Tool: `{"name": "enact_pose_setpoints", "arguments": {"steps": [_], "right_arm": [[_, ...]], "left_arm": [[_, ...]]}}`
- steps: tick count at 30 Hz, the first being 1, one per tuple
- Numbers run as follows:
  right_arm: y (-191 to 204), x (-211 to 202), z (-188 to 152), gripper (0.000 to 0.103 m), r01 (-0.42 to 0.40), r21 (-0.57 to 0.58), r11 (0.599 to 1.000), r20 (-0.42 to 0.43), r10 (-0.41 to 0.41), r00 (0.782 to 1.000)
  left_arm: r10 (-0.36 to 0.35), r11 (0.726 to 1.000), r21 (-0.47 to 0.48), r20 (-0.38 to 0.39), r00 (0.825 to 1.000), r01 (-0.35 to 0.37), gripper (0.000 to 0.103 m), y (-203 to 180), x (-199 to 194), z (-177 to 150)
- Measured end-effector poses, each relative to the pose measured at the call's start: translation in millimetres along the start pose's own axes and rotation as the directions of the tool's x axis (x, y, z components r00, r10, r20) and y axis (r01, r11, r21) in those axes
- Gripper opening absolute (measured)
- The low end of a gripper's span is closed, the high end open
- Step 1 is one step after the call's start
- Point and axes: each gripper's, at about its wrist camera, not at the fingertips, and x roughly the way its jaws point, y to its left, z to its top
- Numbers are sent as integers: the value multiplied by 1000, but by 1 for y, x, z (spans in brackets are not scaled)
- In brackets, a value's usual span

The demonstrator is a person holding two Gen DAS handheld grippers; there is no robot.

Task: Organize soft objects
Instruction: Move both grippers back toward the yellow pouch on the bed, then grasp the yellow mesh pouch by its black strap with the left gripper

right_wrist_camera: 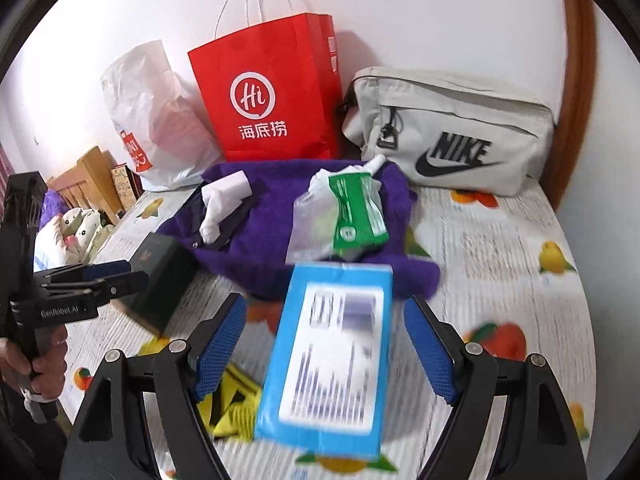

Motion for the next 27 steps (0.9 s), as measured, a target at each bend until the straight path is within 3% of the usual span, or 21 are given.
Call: {"name": "enact_pose_setpoints", "arguments": {"steps": [8, 15, 22, 24, 27], "right_arm": [[3, -29, -50, 73, 25, 6, 1000, 3, -25, 1000], [4, -42, -90, 73, 37, 8, 999, -21, -36, 999], [-8, -44, -120, 73, 74, 37, 997, -47, -72, 996], [-12, -44, -125, 73, 75, 53, 996, -55, -72, 996], [-13, -44, -131, 73, 81, 66, 995, -62, -76, 995]], "left_arm": [[-17, 997, 70, -14, 1000, 18, 49, -28, -6, -45], [-31, 996, 86, -64, 997, 37, 49, -46, 22, -68], [37, 997, 68, -90, 995, -31, 49, -45, 54, -71], [4, 999, 38, -90, 996, -1, 34, -39, 60, -73], [-22, 999, 35, -81, 996, 25, 29, -37, 60, -72]]}}
